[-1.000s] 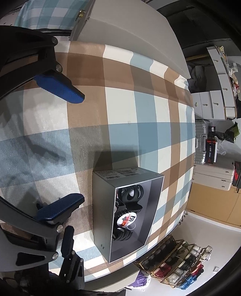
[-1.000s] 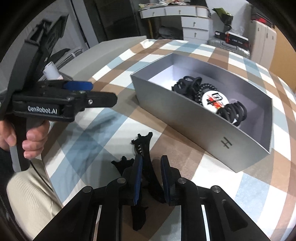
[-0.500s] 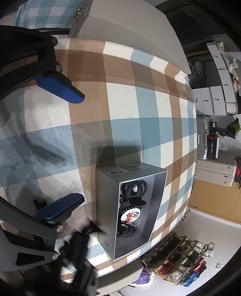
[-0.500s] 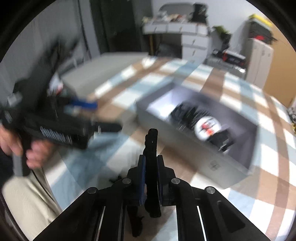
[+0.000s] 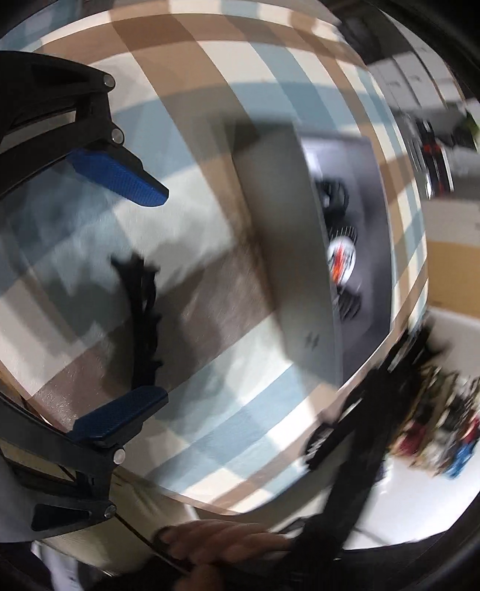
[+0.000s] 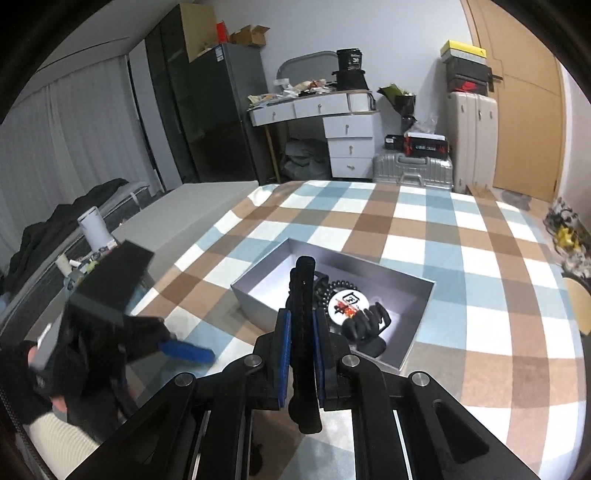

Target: Organize jewelry

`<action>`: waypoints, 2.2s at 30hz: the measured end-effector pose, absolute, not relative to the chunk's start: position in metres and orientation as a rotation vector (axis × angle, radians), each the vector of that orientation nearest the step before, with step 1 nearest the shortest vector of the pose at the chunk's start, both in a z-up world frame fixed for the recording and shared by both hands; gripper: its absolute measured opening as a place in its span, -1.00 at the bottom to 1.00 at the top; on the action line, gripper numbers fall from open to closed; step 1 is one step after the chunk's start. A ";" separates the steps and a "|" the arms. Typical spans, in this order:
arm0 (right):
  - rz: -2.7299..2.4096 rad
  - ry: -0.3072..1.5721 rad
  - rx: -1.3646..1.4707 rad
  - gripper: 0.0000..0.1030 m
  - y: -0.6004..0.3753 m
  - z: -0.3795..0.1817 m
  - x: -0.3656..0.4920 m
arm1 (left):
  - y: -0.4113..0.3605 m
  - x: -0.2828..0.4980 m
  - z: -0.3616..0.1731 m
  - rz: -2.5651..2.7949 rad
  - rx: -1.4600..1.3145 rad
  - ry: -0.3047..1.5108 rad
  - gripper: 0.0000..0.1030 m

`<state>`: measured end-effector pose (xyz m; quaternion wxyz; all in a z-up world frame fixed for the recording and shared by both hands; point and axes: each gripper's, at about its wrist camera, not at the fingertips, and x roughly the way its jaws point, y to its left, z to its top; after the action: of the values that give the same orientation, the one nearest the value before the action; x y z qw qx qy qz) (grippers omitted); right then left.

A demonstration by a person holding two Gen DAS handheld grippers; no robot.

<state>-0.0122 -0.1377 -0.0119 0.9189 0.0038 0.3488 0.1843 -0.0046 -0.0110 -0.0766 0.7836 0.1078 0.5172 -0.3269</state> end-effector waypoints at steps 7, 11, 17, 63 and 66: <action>0.397 0.716 -0.007 -0.79 -0.133 -0.011 -0.016 | -0.034 -0.018 -0.096 -0.768 0.391 1.122 0.89; 0.394 0.721 0.004 -0.79 -0.136 -0.013 -0.014 | -0.041 -0.022 -0.100 -0.738 0.437 1.097 0.89; 0.391 0.719 0.007 -0.79 -0.137 -0.012 -0.013 | -0.052 -0.016 -0.100 -0.677 0.422 1.101 0.85; 0.412 0.708 0.264 -0.79 -0.186 -0.013 0.042 | -0.001 0.065 -0.011 -0.519 -0.145 0.778 0.81; 0.418 0.728 0.304 -0.79 -0.189 -0.021 0.051 | -0.005 0.068 -0.016 -0.539 -0.167 0.805 0.81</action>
<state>0.0506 -0.1890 -0.0206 0.9020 0.1472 0.3522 0.2019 0.0682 -0.0045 -0.0155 0.8815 -0.0803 0.3866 -0.2589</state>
